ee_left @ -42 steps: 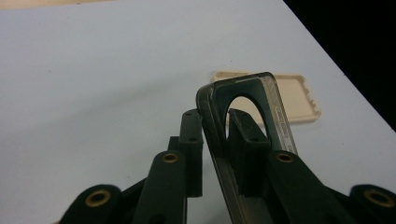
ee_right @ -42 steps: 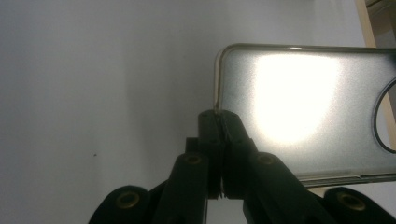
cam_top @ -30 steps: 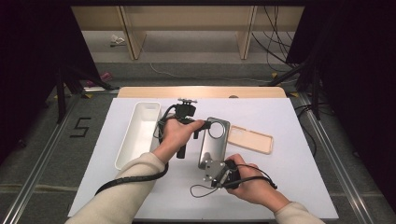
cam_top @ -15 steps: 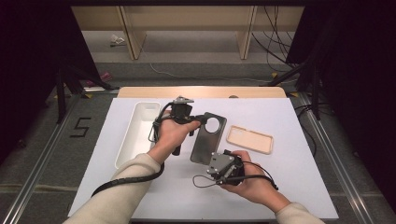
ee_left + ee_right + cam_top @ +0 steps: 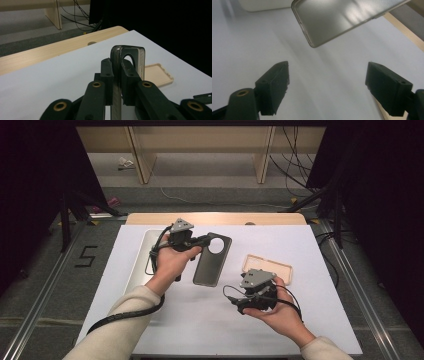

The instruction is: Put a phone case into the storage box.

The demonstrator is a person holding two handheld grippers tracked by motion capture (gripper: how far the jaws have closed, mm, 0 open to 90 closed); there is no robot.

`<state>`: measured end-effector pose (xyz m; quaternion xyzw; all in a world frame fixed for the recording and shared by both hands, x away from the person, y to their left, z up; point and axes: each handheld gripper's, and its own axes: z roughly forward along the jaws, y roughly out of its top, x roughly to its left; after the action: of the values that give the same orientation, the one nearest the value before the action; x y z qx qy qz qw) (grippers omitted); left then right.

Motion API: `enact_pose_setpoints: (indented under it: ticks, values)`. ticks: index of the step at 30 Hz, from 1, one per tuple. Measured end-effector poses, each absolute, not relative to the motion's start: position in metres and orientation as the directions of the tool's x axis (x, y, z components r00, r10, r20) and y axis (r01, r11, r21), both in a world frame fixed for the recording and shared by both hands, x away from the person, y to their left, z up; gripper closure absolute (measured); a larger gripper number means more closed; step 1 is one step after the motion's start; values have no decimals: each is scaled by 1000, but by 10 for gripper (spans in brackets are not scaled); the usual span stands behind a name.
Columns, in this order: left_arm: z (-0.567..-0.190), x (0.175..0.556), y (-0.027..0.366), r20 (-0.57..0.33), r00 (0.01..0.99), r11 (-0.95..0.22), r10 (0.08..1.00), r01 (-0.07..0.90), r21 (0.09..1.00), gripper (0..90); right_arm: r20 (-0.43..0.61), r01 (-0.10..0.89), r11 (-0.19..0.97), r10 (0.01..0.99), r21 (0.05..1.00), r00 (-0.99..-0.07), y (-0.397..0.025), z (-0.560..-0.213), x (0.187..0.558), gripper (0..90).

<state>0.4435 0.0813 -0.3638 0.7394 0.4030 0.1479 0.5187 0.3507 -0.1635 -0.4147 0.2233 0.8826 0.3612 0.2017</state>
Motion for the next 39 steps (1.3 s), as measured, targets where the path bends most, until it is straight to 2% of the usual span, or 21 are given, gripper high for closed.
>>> enact_pose_setpoints:
  ticks: [6,17,20,39]
  values:
    - [-358,443,92,-176,634,-135,753,411,902,817,-160,262,604,554,753,-817,-170,-415,352,170]
    - [-351,443,115,-160,652,-119,741,362,924,817,-81,320,483,643,815,-762,-193,-414,358,170]
    - [-348,443,121,-186,659,-89,728,361,929,817,-78,328,475,654,817,-753,-197,-415,357,170]
    - [-323,450,166,-145,663,-76,735,293,953,817,-49,350,448,669,823,-742,-206,-416,355,170]
